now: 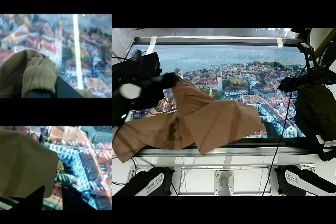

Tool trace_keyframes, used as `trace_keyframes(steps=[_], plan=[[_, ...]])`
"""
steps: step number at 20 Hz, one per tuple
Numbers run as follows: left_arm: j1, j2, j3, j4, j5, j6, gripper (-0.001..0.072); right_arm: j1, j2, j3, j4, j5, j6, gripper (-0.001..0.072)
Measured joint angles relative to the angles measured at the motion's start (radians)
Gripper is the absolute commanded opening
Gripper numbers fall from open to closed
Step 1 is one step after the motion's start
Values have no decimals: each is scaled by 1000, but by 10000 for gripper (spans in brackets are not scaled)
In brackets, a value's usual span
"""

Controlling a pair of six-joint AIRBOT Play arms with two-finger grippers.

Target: Fold the clothes and pants, and hang the long-sleeved shirts on hangers.

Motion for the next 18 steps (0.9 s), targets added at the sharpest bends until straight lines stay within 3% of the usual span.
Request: trace_keyframes(steps=[1, 2, 6, 10, 12, 14, 18], plan=[[8, 62, 0, 2, -23, 10, 17, 2, -8, -11, 39, 2, -10, 441], [13, 116, 0, 3, -39, 19, 17, 6, -16, -29, 75, 3, -22, 460], [23, 229, 0, 10, -108, 34, 18, 71, -67, -161, 209, -59, -45, 460], [24, 244, 0, 13, -171, 39, 18, 262, -154, -252, 409, -270, -86, 461], [24, 238, 0, 13, -188, 42, 18, 384, -220, -256, 481, -383, -104, 463], [24, 233, 0, 13, -196, 42, 17, 495, -302, -235, 536, -453, -114, 513], [24, 224, 0, 14, -206, 42, 18, 673, -455, -114, 657, -523, -155, 514]])
